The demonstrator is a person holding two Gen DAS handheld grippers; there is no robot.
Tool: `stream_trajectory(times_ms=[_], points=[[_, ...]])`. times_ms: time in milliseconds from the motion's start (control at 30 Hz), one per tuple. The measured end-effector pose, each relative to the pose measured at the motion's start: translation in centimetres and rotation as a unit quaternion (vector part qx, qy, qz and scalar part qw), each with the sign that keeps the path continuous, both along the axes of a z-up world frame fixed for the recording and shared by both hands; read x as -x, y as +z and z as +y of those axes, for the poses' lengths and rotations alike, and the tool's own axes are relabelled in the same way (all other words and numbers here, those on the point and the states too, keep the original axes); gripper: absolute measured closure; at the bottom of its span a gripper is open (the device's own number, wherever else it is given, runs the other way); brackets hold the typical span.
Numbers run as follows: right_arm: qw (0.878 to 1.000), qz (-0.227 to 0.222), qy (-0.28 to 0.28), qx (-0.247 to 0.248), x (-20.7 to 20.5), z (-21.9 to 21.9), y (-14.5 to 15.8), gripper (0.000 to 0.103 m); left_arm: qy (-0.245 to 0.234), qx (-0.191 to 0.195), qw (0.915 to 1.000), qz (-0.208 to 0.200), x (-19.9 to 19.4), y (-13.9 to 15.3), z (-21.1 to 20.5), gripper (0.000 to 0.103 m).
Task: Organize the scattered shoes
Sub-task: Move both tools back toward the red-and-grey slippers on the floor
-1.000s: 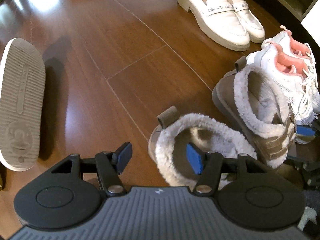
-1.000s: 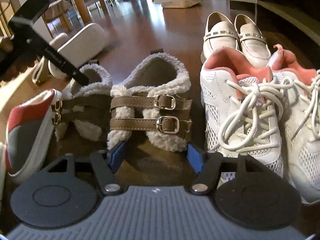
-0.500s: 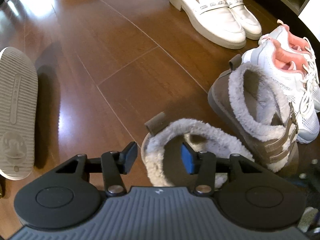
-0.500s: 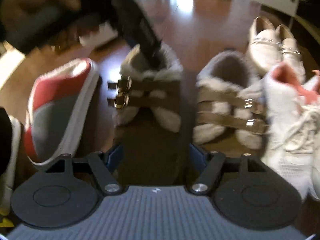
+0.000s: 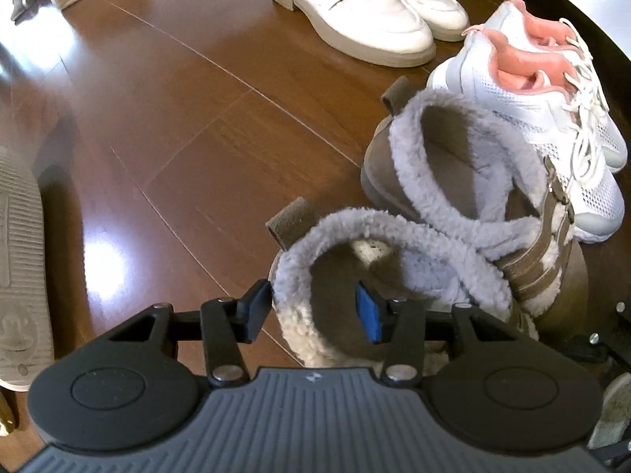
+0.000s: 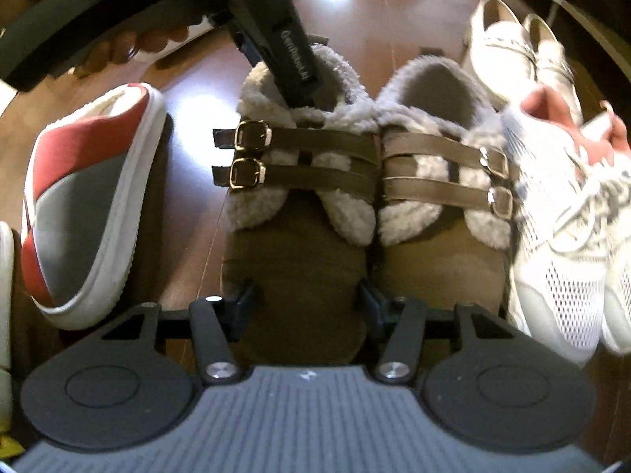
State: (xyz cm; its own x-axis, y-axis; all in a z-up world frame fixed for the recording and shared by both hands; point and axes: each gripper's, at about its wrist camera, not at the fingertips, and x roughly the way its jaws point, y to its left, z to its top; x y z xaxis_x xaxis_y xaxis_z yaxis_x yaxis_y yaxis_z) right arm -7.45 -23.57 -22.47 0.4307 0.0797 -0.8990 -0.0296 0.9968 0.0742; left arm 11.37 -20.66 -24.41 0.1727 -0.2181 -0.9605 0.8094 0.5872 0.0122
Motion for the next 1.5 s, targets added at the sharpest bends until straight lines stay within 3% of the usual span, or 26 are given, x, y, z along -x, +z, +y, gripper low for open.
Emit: stream_trajectory(times_ms=[33, 167, 300, 433, 500, 700, 800, 967, 1167, 1367, 1400, 1500], points=[[1.000, -0.004, -0.005, -0.004, 0.0, -0.3, 0.4, 0.053, 0.003, 0.000, 1.0000, 0.002, -0.1, 0.2, 0.1, 0.050], [0.998, -0.028, -0.049, -0.015, 0.6, -2.1, 2.7, 0.037, 0.019, 0.008, 0.9998, -0.005, -0.3, 3.0, 1.4, 0.047], [0.990, -0.014, -0.141, 0.017, 1.0, -5.3, 3.9, 0.036, 0.025, 0.006, 0.9984, -0.051, 0.1, 6.8, 4.0, 0.045], [0.981, -0.026, -0.192, 0.020, 1.9, -8.3, 6.2, 0.033, 0.068, 0.006, 0.9952, -0.070, 0.1, 10.9, 10.0, 0.041], [0.979, -0.033, -0.201, 0.019, 2.2, -8.7, 6.8, 0.030, 0.106, -0.004, 0.9910, -0.081, 0.5, 12.8, 14.9, 0.040], [0.983, -0.032, -0.183, 0.001, 2.6, -7.6, 8.1, 0.029, 0.217, -0.046, 0.9706, -0.093, 4.0, 14.9, 27.0, 0.039], [0.990, -0.038, -0.135, -0.005, 1.8, -5.2, 8.8, 0.029, 0.257, -0.041, 0.9625, -0.078, 5.3, 14.7, 30.3, 0.038], [0.996, -0.050, -0.073, 0.000, -0.2, -1.6, 10.1, 0.029, 0.282, -0.028, 0.9571, -0.061, 5.9, 13.5, 32.1, 0.037], [0.999, -0.046, 0.005, 0.030, -6.4, 3.0, 10.3, 0.029, 0.295, -0.020, 0.9531, -0.064, 5.2, 11.9, 33.9, 0.037], [0.995, -0.069, 0.066, 0.014, -19.9, 9.5, 10.7, 0.030, 0.339, -0.002, 0.9388, -0.063, 0.7, 9.4, 36.2, 0.037], [0.993, -0.084, 0.083, 0.017, -23.9, 11.4, 10.5, 0.031, 0.344, 0.000, 0.9368, -0.064, -0.2, 9.1, 36.3, 0.037], [0.985, -0.121, 0.121, 0.027, -31.5, 15.3, 9.7, 0.049, 0.360, 0.013, 0.9304, -0.068, -2.9, 8.2, 36.6, 0.037]])
